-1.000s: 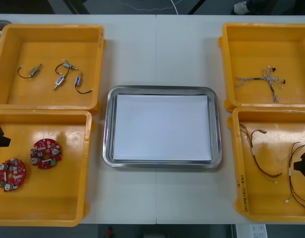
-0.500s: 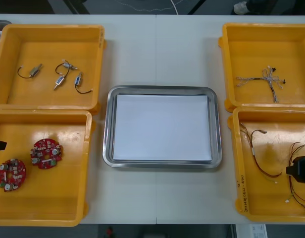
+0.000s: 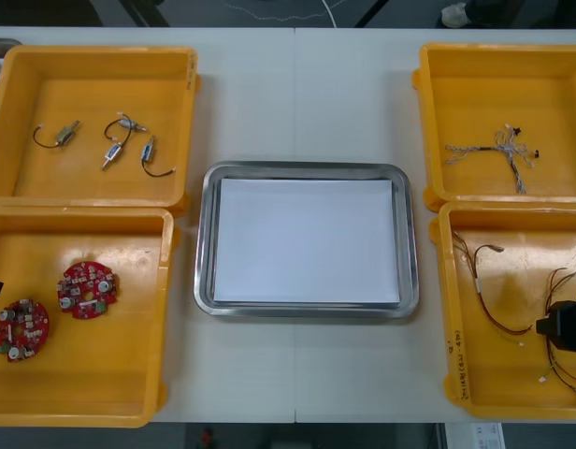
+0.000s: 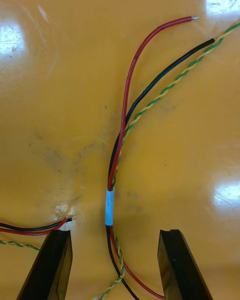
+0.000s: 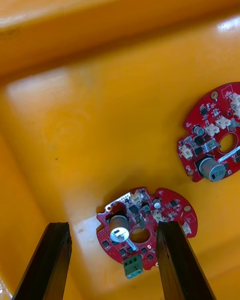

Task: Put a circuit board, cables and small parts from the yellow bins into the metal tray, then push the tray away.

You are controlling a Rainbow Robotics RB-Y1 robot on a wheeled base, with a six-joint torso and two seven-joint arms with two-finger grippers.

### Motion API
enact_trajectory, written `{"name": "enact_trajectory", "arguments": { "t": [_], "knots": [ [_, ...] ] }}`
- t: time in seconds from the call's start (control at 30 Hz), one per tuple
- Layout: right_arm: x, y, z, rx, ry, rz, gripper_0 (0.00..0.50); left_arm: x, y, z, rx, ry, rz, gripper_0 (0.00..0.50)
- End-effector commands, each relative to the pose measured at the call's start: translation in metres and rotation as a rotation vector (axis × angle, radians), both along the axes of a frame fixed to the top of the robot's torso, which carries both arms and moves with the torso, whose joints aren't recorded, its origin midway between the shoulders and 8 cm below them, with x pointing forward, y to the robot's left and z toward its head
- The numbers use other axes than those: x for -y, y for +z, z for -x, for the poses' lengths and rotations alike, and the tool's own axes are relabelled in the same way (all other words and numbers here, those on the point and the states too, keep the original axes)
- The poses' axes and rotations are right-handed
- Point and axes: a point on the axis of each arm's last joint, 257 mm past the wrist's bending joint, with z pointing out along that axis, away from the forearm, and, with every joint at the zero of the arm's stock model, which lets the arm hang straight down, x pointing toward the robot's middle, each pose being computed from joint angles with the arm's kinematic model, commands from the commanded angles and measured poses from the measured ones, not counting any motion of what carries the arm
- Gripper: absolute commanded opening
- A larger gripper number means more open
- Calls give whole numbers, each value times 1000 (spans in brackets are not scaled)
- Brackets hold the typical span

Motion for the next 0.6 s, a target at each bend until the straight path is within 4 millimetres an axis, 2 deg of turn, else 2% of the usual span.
{"name": "enact_trajectory", "arguments": {
  "t": [0.03,0.6],
  "knots": [
    [1,-16,9,-18,24,11,500,-13,-15,11,-16,-148,-89,500],
    [-1,-25,10,-25,36,26,500,-13,-48,27,-82,-147,-85,500]
  ]
}}
